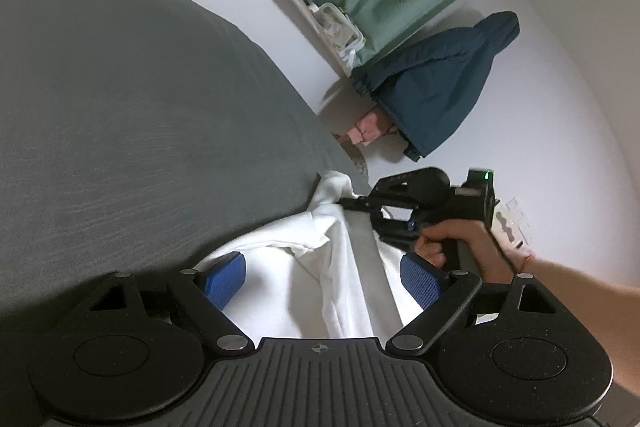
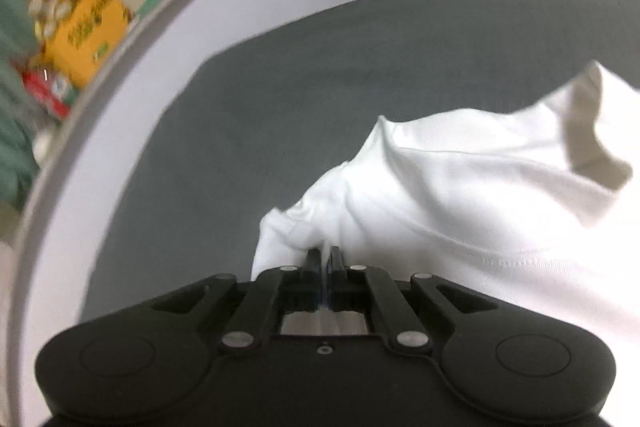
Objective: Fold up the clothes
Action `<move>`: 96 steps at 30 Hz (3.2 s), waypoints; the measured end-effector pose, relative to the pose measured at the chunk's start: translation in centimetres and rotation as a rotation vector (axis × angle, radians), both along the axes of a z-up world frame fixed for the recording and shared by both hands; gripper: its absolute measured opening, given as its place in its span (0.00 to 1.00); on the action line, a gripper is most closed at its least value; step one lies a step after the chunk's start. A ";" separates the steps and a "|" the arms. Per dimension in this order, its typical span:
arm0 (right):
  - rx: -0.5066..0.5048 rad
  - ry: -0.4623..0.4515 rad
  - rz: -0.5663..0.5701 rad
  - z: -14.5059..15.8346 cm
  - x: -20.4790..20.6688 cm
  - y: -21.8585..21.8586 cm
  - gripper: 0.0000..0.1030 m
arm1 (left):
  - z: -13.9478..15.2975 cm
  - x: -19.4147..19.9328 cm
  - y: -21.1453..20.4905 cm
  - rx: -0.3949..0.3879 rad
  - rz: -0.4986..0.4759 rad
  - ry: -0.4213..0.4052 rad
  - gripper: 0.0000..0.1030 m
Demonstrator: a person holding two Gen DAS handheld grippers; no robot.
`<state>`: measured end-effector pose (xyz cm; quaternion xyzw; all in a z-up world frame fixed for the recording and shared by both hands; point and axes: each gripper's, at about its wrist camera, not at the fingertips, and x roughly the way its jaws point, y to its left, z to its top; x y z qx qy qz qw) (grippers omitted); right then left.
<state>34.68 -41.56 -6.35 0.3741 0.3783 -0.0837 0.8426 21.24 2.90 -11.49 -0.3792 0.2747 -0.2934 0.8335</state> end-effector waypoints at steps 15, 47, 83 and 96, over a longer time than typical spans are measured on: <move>-0.191 -0.187 0.376 4.1 -13.7 8.3 0.60 | -0.7 0.6 1.6 -0.282 0.008 0.059 0.87; -1.388 -0.176 0.622 -1.0 -12.7 33.0 0.86 | -0.5 -1.0 7.9 -0.293 0.471 0.067 0.87; 0.053 -0.051 0.058 -0.2 4.5 9.6 0.14 | -1.8 -0.4 -0.9 -0.159 -0.015 -0.033 0.86; -0.076 -0.013 0.369 5.9 -24.1 9.6 0.48 | -1.3 0.1 -1.1 -0.187 -0.036 0.026 0.87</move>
